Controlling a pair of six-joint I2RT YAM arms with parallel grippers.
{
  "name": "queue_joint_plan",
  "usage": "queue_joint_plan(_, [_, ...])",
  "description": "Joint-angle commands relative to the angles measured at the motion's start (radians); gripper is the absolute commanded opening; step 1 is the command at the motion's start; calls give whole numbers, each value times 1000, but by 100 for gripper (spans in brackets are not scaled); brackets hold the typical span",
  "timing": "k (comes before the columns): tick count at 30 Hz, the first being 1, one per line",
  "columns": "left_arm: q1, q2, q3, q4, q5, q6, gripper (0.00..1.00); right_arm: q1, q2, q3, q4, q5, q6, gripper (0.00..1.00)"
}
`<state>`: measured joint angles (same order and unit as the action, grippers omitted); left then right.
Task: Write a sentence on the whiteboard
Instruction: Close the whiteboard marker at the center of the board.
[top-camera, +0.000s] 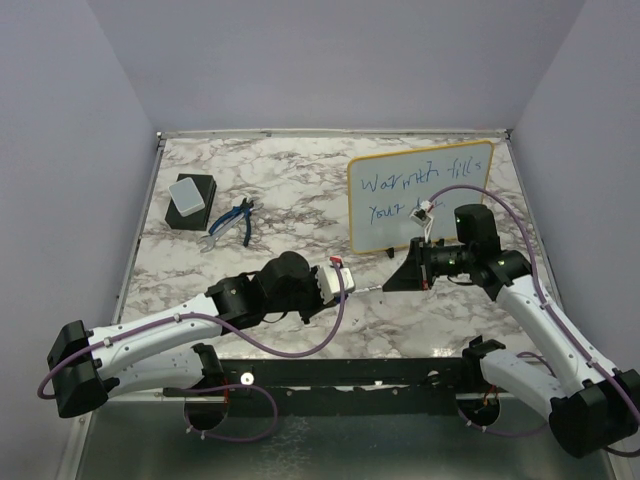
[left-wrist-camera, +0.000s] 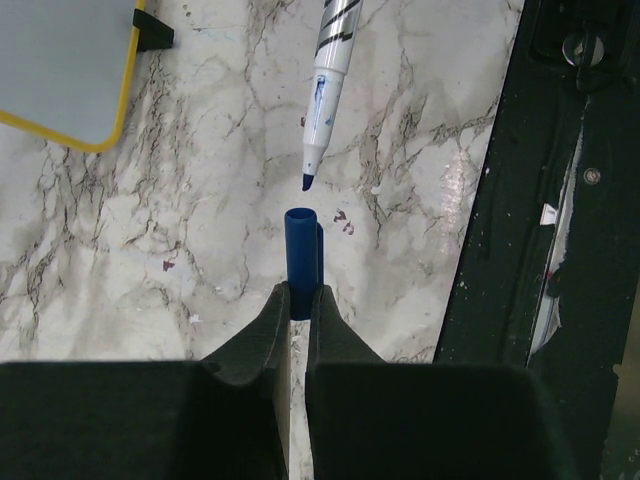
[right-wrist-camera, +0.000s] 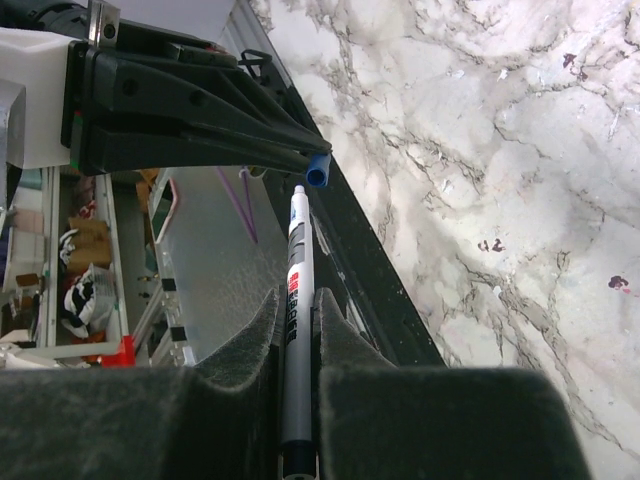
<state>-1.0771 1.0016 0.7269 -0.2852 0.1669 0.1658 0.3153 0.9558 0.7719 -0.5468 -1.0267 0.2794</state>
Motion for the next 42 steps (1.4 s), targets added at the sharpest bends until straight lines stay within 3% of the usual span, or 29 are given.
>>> queue_joint_plan(1, [-7, 0, -1, 0, 10, 11, 0, 12, -4, 25, -50, -2, -18, 1])
queue_joint_plan(42, [-32, 9, 52, -30, 49, 36, 0, 54, 41, 26, -59, 70, -28, 1])
